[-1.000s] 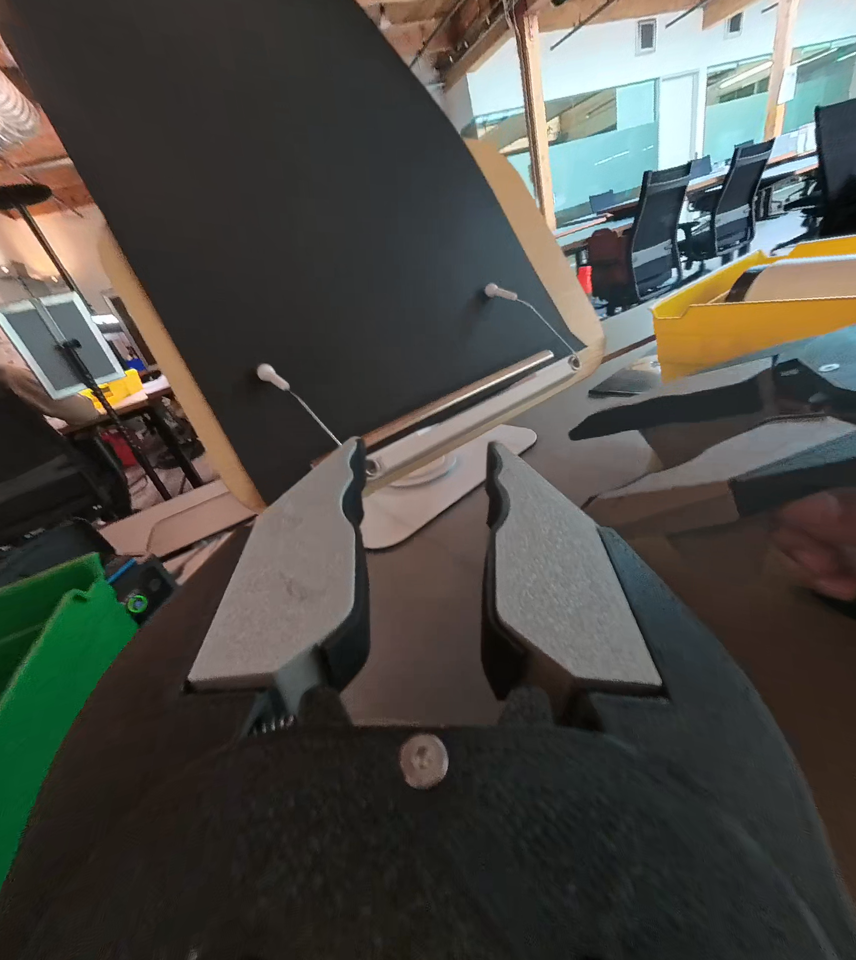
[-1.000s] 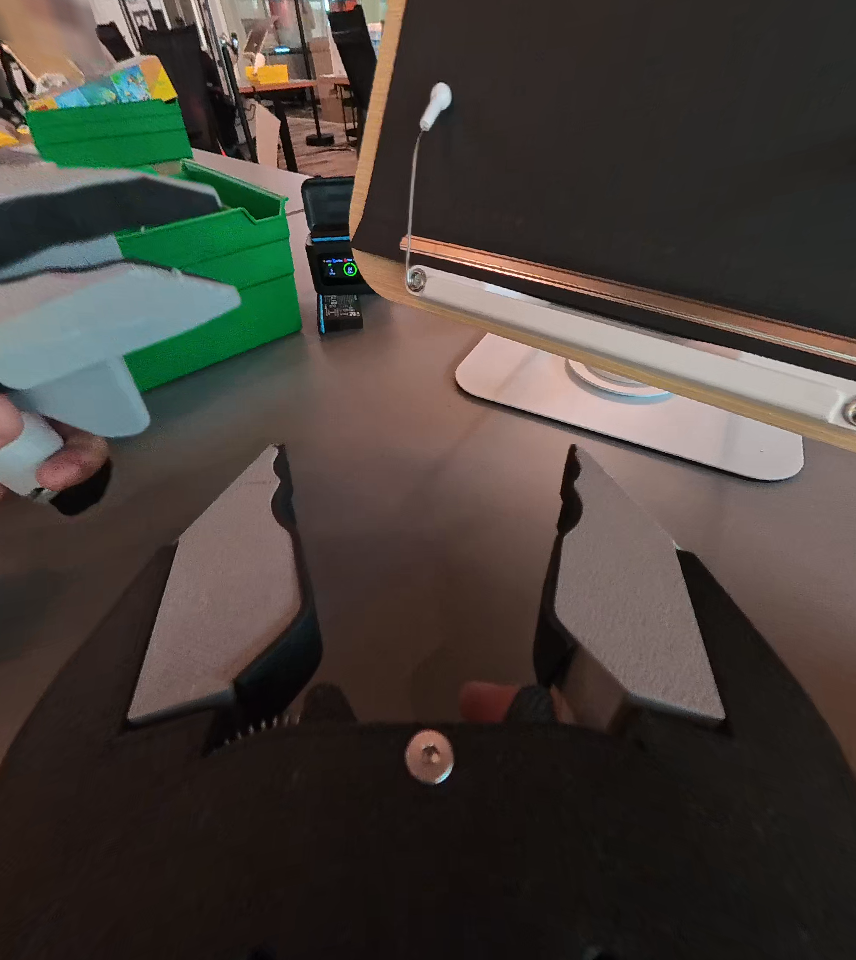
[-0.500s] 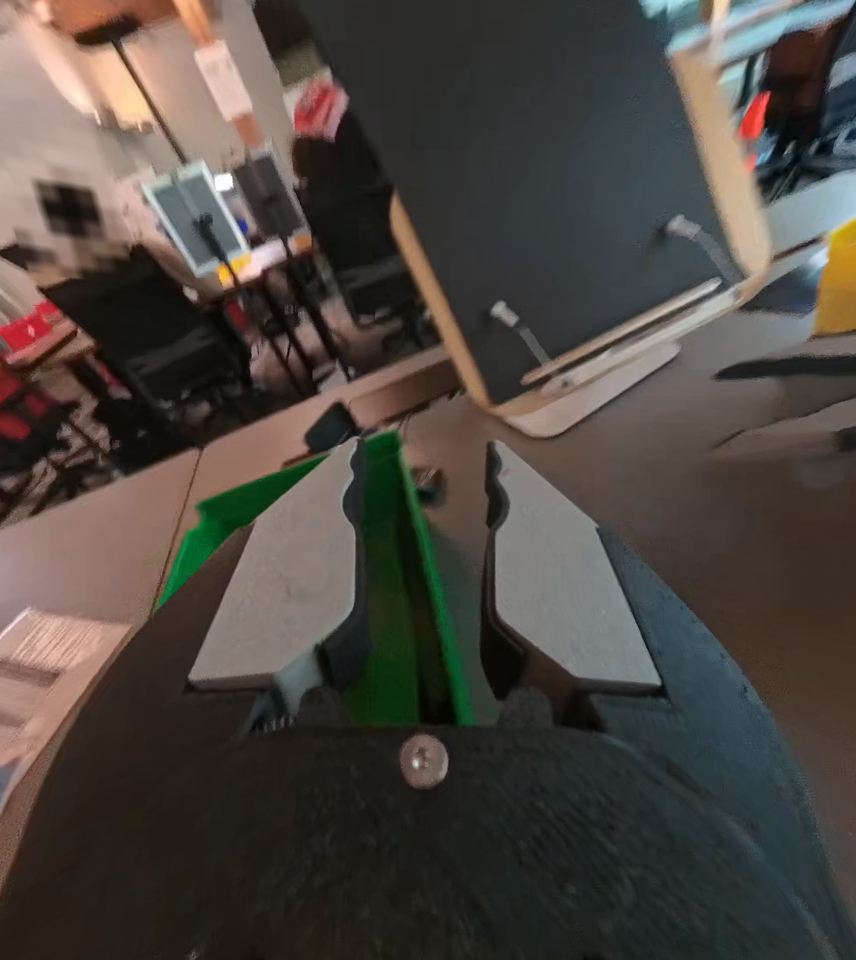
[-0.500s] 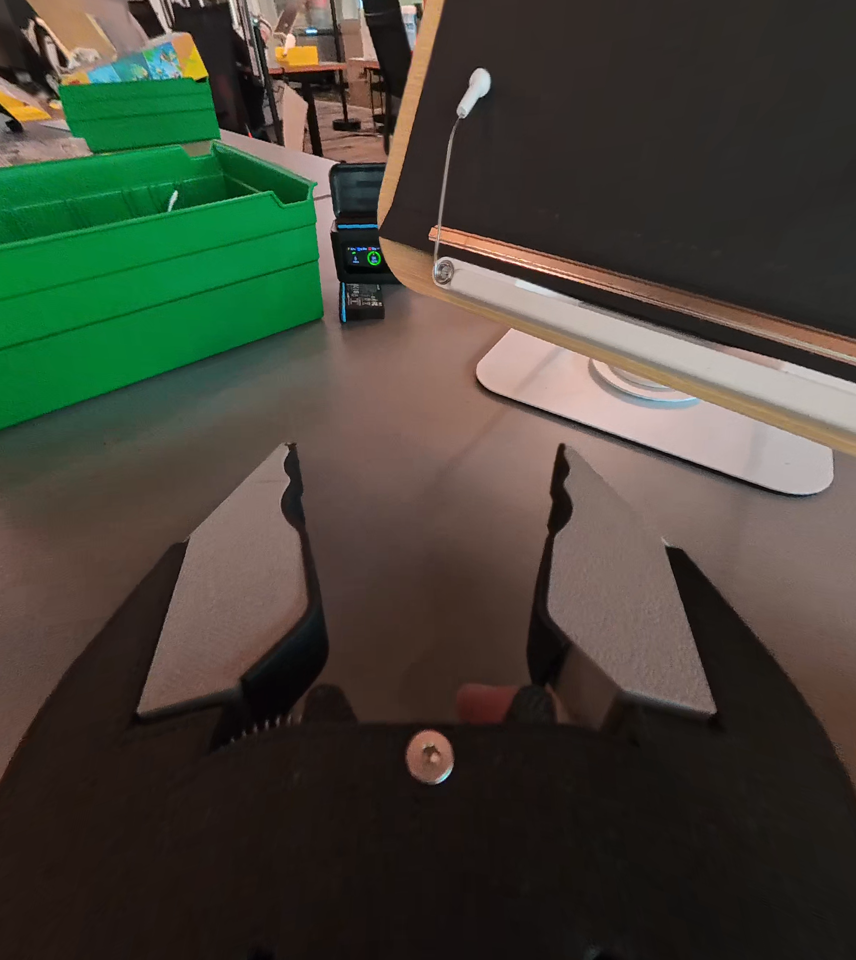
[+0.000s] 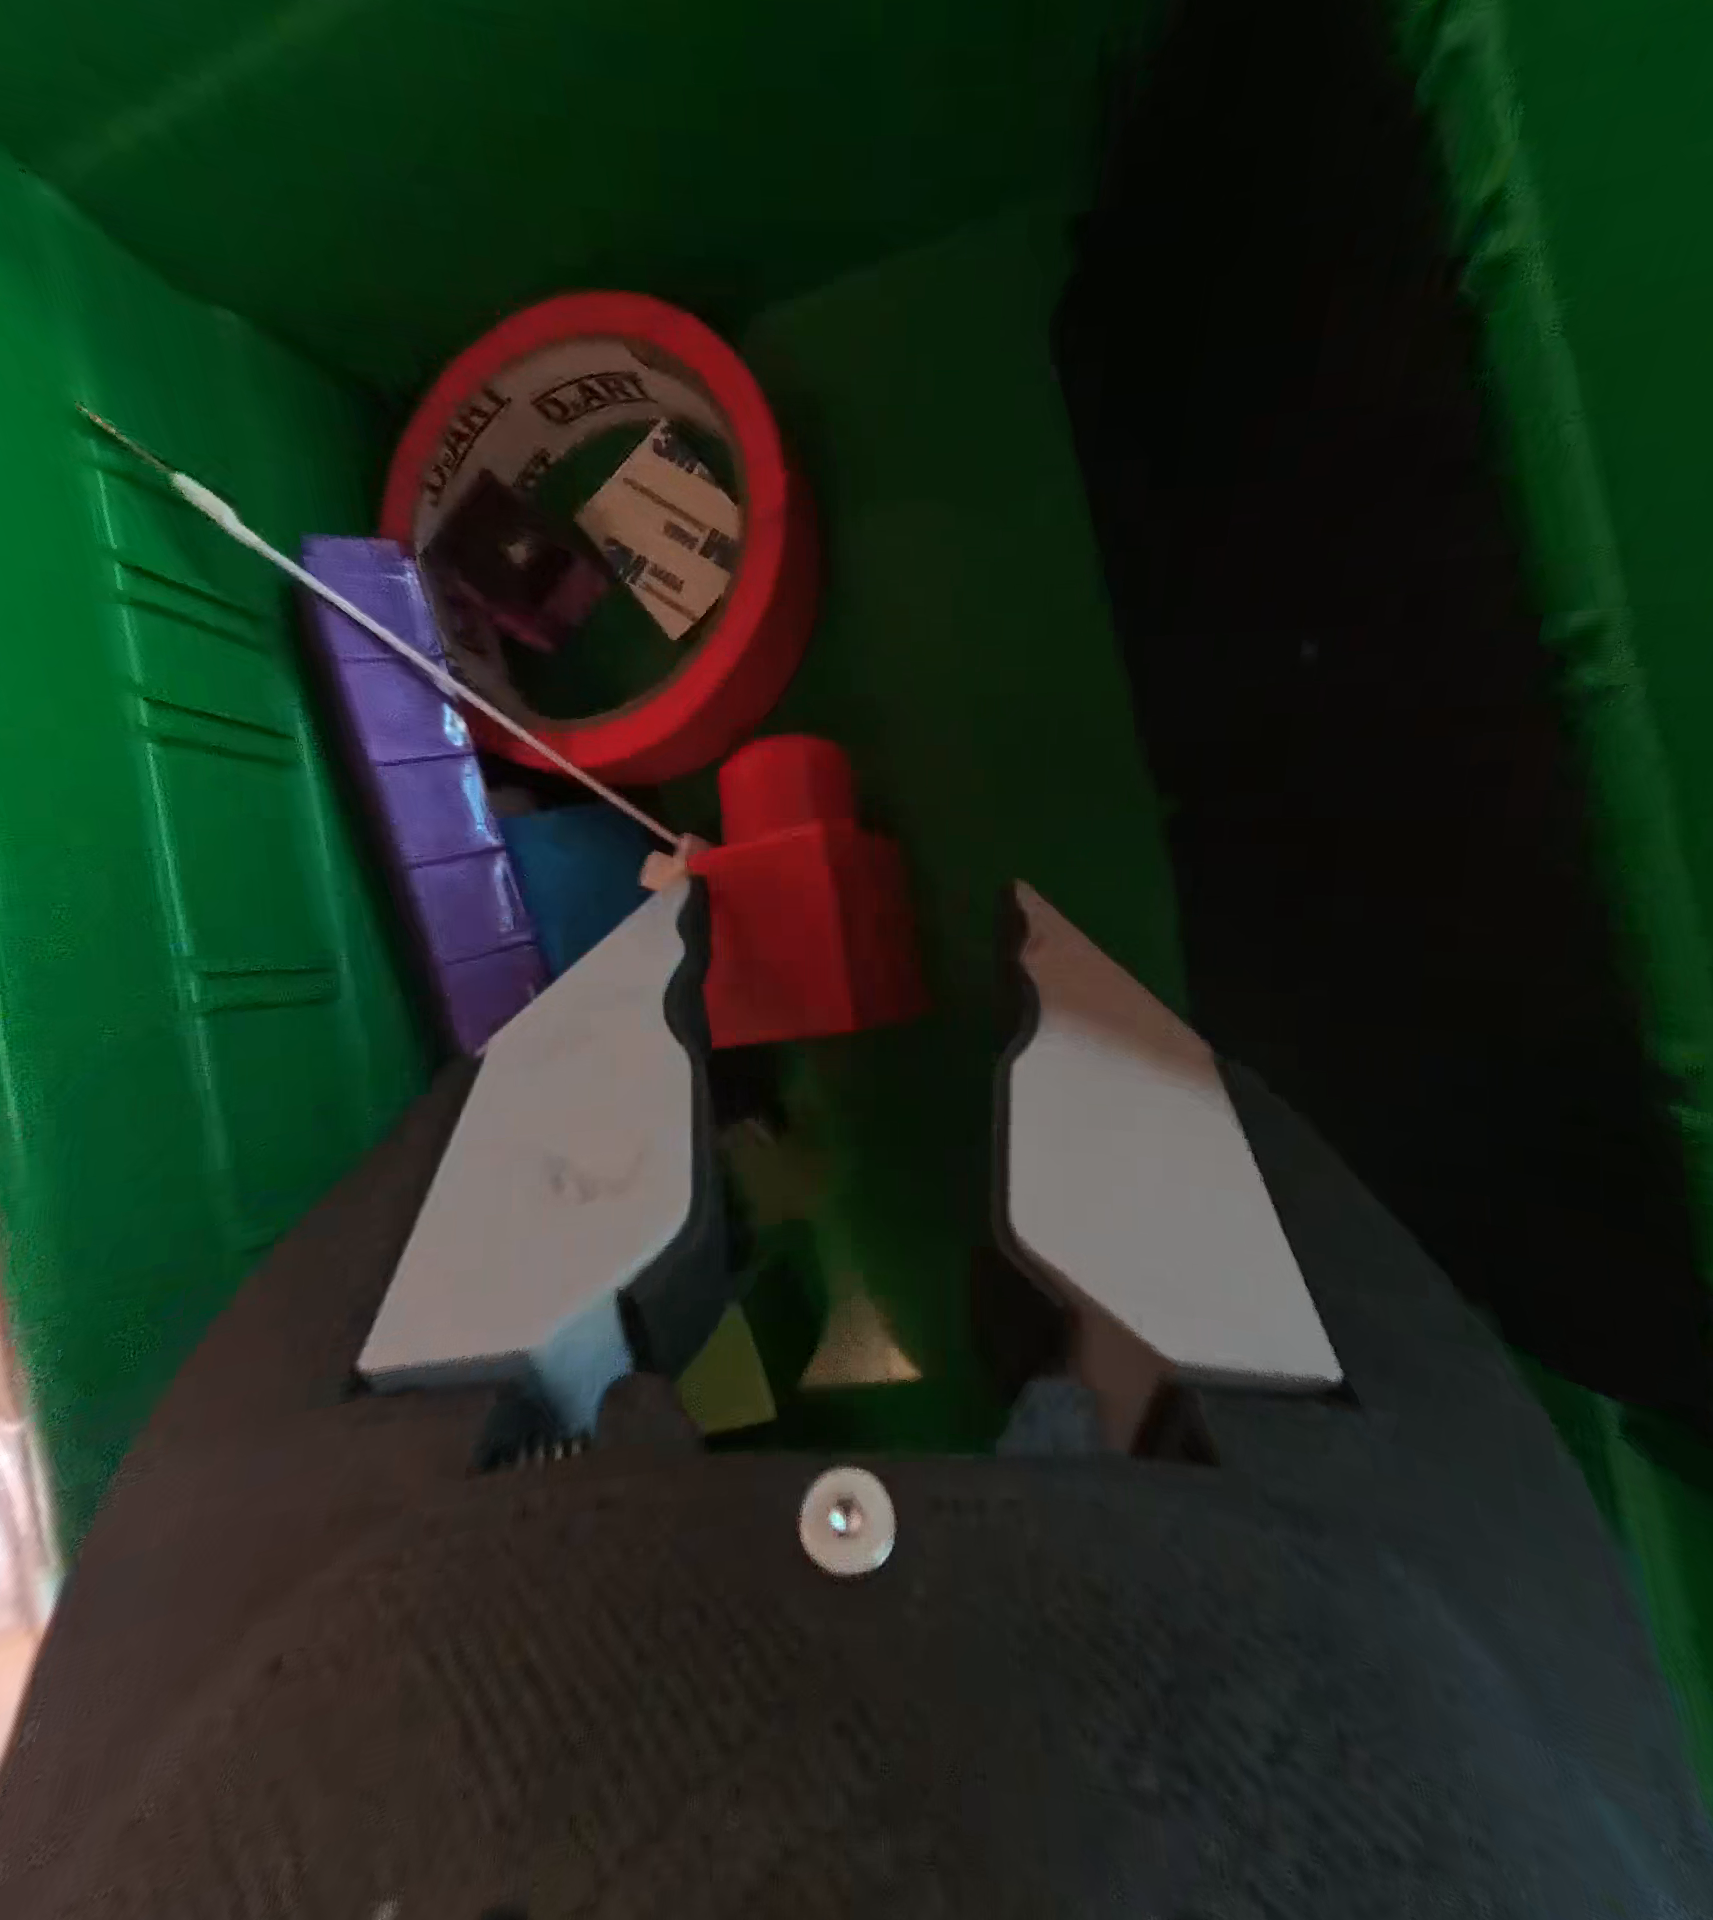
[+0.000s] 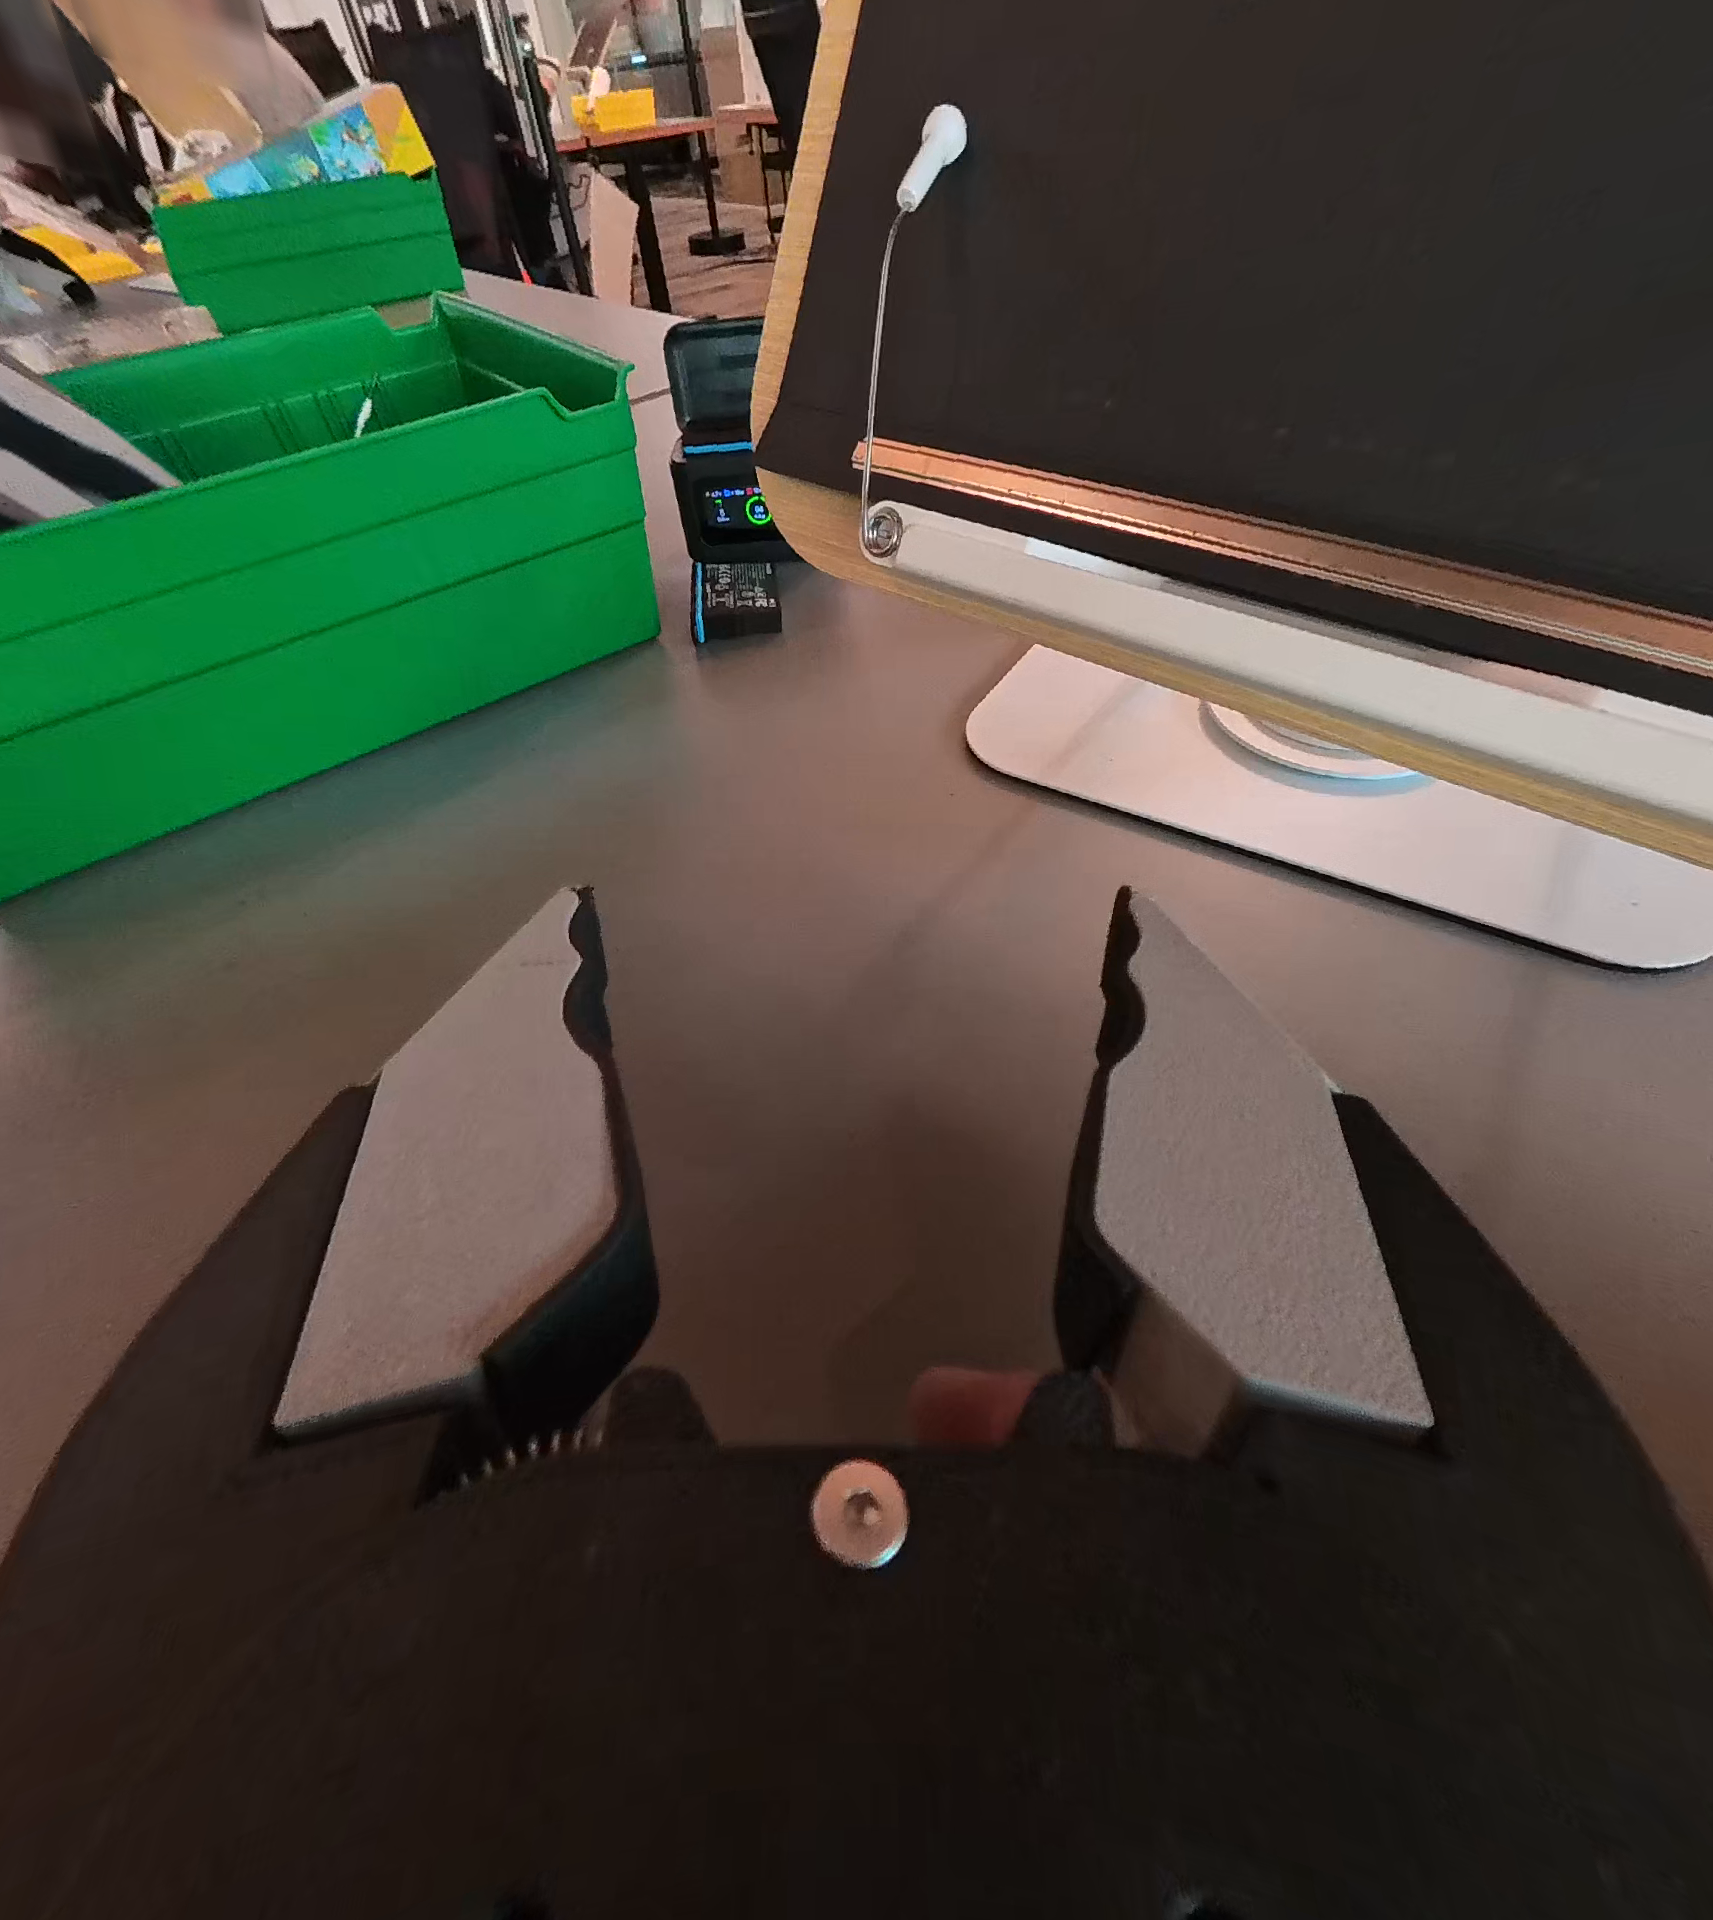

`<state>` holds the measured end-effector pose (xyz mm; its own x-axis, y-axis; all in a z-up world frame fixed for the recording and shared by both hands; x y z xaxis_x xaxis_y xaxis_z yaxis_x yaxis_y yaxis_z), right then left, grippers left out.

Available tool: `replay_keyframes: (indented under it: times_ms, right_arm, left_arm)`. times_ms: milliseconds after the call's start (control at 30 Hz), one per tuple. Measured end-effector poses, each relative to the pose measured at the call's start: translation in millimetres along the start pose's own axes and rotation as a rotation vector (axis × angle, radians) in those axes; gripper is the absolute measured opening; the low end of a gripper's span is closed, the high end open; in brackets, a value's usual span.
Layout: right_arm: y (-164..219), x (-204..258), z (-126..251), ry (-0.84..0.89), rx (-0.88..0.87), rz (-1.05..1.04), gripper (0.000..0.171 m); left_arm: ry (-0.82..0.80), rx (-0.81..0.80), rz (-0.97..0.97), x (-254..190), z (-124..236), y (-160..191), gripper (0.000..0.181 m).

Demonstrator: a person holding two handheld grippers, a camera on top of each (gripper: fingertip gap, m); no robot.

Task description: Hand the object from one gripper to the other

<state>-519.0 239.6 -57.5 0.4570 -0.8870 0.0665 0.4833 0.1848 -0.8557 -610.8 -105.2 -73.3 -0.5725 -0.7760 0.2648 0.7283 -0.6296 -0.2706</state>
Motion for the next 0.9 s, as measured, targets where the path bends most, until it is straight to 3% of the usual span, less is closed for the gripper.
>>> replay_keyframes:
  times_ms: [133,167,367,533,633,700,800,900]
  right_arm:
    - [-0.1,0.5,-0.8,-0.01,0.003,0.0,0.093]
    - [0.0,0.6,-1.0,-0.011,0.004,0.0,0.093]
    - [-0.2,0.5,0.2,-0.015,-0.004,-0.003,0.092]
    - [-0.2,0.6,0.5,-0.031,-0.005,-0.009,0.09]
    - [0.3,4.2,-0.6,-0.067,0.004,0.005,0.093]
    - [-0.7,8.7,-0.5,-0.113,0.001,0.013,0.097]
    - [-7.7,15.9,7.5,-0.195,-0.05,0.011,0.102]
    - [-26.4,12.3,33.8,-0.237,-0.208,-0.044,0.099]
  left_arm:
    - [-0.082,0.096,-0.088,3.3,-13.8,10.1,0.043]
    - [-0.091,0.058,-0.086,2.7,-14.9,6.5,0.034]
    - [-0.103,-0.001,-0.1,8.7,-14.7,-6.7,0.035]
    - [-0.25,-0.116,-0.094,30.4,16.1,-18.8,0.035]
    - [-0.311,-0.347,-0.07,26.0,70.5,-45.0,0.034]
    - [-0.321,-0.573,-0.126,-4.3,120.4,-67.6,0.034]
    - [-0.274,-0.92,-0.26,-85.0,184.0,-89.2,0.034]
    - [-0.229,-1.133,-0.403,-173.5,201.5,-97.5,0.033]
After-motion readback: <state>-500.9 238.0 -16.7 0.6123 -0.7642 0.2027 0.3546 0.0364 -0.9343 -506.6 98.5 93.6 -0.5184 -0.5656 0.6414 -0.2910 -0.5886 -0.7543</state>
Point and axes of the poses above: each gripper's, where its closed fingertips meet, z back along the fingers, y out of its underside, x = y × z across the jaws, the point moved 4 cm from there along z, back along the fingers, and after that the axes turned 15 degrees about x, right-handed, at the moved point
